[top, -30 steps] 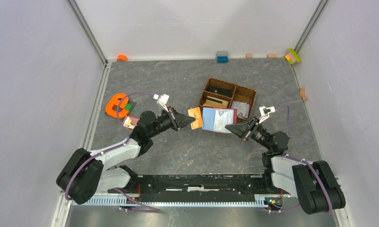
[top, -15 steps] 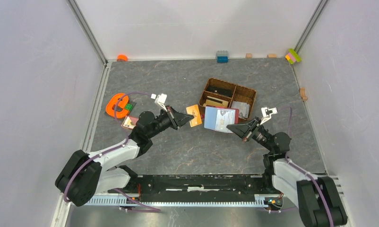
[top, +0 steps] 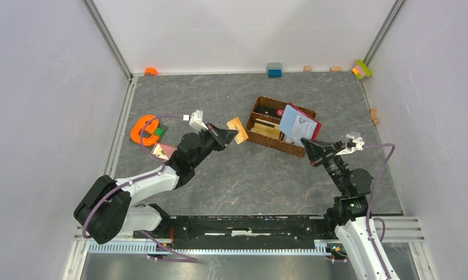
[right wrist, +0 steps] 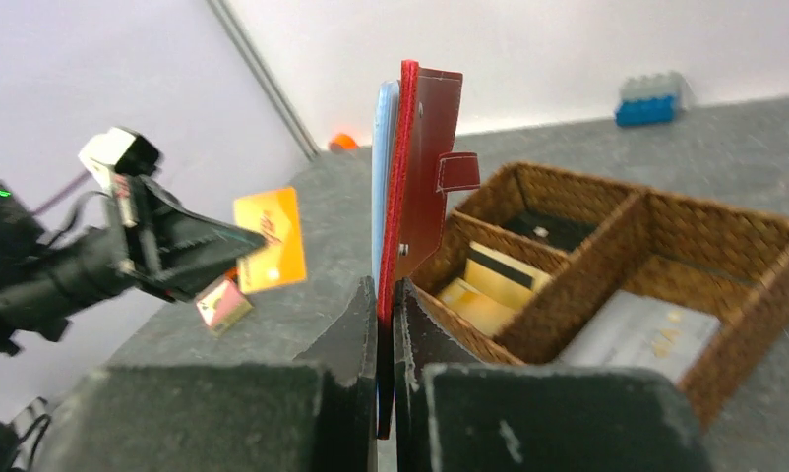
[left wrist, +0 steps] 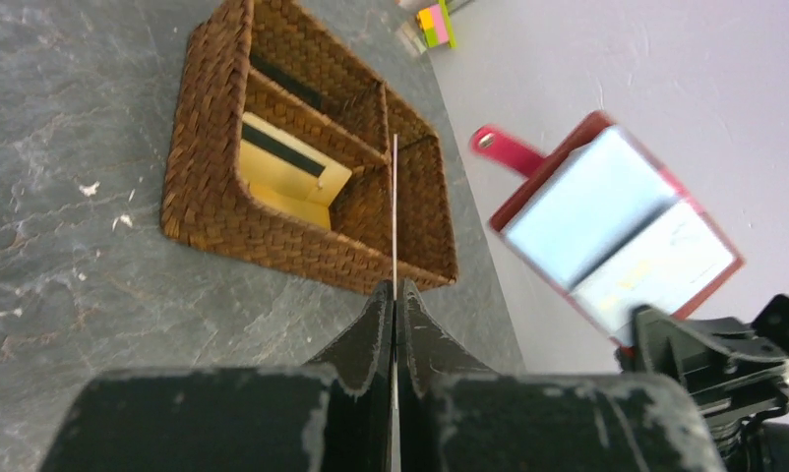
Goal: Take the credit cards out of the card holder
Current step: Place the credit card in the storage box.
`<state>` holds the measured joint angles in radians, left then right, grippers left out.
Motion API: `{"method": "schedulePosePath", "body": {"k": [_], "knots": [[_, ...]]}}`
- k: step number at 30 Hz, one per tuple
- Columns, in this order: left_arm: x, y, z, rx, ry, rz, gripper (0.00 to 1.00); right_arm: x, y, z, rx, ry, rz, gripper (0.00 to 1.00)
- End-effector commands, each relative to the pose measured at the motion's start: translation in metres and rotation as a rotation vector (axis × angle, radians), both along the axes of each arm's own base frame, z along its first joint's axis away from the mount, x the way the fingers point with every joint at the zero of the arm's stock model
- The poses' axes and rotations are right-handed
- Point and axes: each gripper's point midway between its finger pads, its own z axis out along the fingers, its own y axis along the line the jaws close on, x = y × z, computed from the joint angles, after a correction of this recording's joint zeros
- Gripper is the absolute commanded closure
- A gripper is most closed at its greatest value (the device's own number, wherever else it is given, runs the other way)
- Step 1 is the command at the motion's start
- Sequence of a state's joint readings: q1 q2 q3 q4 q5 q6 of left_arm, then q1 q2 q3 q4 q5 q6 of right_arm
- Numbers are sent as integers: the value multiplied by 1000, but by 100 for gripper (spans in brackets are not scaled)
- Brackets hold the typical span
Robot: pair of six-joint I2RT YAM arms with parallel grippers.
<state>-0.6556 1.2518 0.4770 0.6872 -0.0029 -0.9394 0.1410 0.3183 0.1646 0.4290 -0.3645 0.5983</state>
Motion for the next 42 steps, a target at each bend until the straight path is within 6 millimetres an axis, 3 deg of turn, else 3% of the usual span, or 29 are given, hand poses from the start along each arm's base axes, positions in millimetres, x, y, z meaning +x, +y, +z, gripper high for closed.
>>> {"method": "schedulePosePath", "body": {"k": [1, 5, 10, 13, 24, 31, 42], "knots": [[23, -7, 35, -29, -47, 101, 98, 12, -13, -8, -50, 63, -89, 100], [25, -36, 31, 98, -7, 49, 98, 11, -13, -5, -60, 63, -89, 100], [24, -75, 31, 74, -16, 16, 98, 8, -28, 7, -65, 18, -170, 100], [32, -90, 15, 163, 49, -8, 98, 5, -34, 13, -59, -3, -204, 100], [68, -81, -17, 25, 295, 320, 98, -1, -47, 22, -27, -35, -274, 100], [79, -80, -26, -180, 351, 421, 98, 0, -47, 20, -15, -27, -274, 100], [95, -91, -41, -191, 402, 476, 98, 1, -48, 18, -7, -23, -282, 100]]}}
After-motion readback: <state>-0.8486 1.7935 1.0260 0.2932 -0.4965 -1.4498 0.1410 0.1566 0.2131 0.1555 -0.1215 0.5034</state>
